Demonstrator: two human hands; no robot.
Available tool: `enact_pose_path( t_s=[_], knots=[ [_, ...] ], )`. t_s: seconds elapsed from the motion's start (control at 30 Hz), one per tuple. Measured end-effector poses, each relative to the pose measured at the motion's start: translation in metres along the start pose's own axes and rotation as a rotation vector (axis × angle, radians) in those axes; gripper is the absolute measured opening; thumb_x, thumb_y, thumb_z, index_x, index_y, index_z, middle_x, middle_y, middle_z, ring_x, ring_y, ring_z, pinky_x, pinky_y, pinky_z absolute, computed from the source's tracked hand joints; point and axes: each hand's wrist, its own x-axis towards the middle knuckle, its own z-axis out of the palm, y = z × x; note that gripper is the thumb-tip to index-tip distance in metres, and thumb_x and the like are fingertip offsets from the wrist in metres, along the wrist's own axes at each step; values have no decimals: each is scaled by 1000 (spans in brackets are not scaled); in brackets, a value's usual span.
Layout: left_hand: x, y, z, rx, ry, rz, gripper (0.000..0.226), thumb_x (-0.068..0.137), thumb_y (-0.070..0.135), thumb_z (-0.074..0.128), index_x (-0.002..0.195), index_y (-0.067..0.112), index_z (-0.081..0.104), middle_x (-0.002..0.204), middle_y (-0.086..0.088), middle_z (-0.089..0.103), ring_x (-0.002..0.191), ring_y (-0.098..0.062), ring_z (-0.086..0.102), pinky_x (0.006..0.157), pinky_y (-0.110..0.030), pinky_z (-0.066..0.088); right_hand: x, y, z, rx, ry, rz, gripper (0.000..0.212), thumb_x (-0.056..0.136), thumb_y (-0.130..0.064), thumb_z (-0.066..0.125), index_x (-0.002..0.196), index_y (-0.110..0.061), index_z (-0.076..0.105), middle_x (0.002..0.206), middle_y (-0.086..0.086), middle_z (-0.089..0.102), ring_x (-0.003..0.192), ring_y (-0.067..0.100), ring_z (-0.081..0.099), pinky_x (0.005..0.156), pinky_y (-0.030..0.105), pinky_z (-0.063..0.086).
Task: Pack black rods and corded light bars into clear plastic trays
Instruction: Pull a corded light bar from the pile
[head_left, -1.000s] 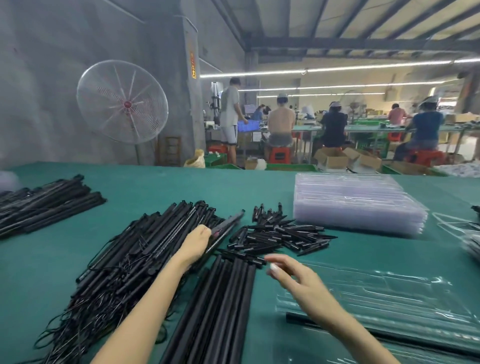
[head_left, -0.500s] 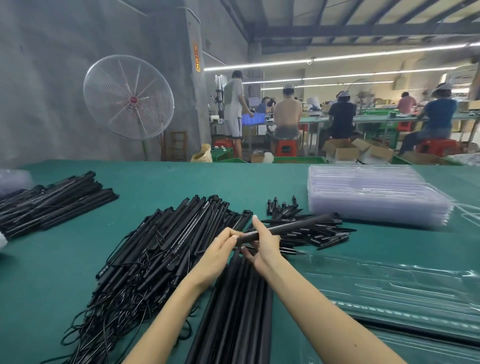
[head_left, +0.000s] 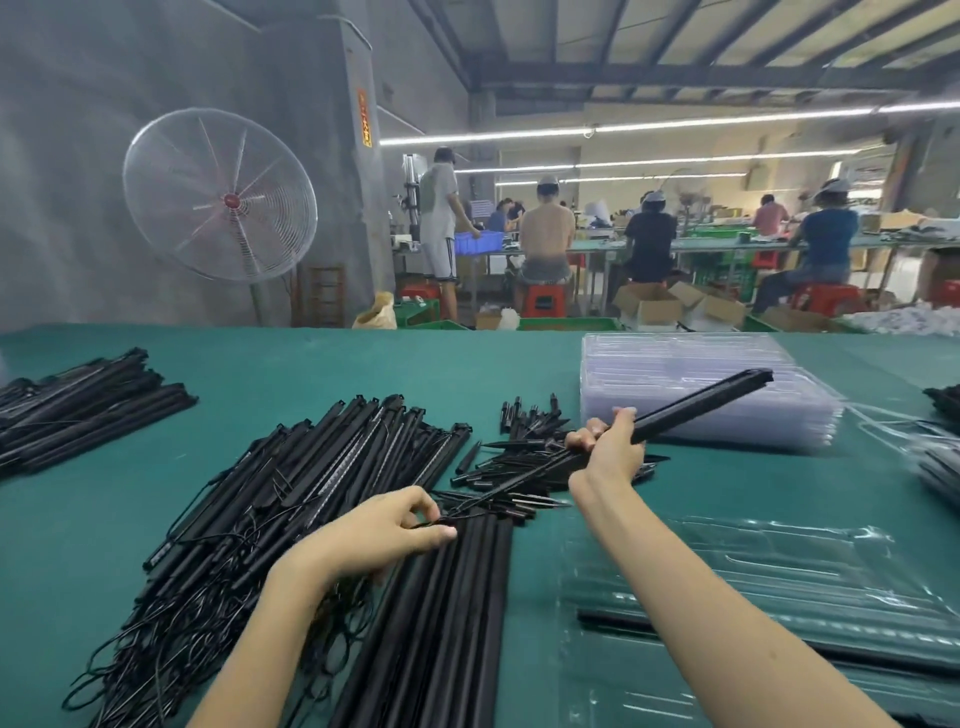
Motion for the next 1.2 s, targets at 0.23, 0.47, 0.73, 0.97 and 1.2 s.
enact_pose_path(
  t_s=[0.23, 0.47, 0.73, 0.97, 1.2],
  knots=[
    [10, 27, 8, 29, -50, 84, 29, 102, 24, 40, 81, 19, 61, 71, 1, 52, 51, -5, 40, 55, -24, 37, 17, -51, 0, -10, -16, -172, 13, 99, -23, 46, 92, -13, 43, 48, -3, 35, 34, 9, 28, 36, 17, 29],
    [36, 80, -1, -8, 523, 302, 34, 100, 6, 35, 71, 21, 47, 80, -11, 62, 73, -22, 53, 72, -39, 48, -19, -47, -22, -641, -723, -123, 29, 90, -37, 56, 99, -9, 57, 56, -5, 54, 34, 4, 31, 33, 16, 28],
    [31, 88, -5, 394, 479, 69, 17, 94, 8, 39, 81, 17, 47, 100, -13, 64, 88, -34, 57, 72, -38, 45, -68, -3, -16, -727, -1012, 99, 71, 57, -68, 76, 91, -14, 46, 50, -7, 43, 36, 2, 32, 35, 14, 23],
    [25, 70, 3, 60, 340, 18, 16, 102, 21, 32, 112, 9, 36, 114, -12, 58, 84, -18, 57, 64, -29, 40, -71, 21, 2, -821, -682, -37, 10, 87, -8, 61, 94, -10, 54, 63, 2, 46, 42, 8, 37, 37, 18, 29],
    [-12, 39, -4, -376, 83, -45, 30, 105, 21, 31, 92, 8, 54, 58, 2, 34, 48, -11, 36, 46, -20, 43, -57, 23, 4, -773, -496, -32, 17, 87, -2, 56, 100, -10, 50, 71, 8, 58, 48, 11, 39, 34, 17, 28]
  ],
)
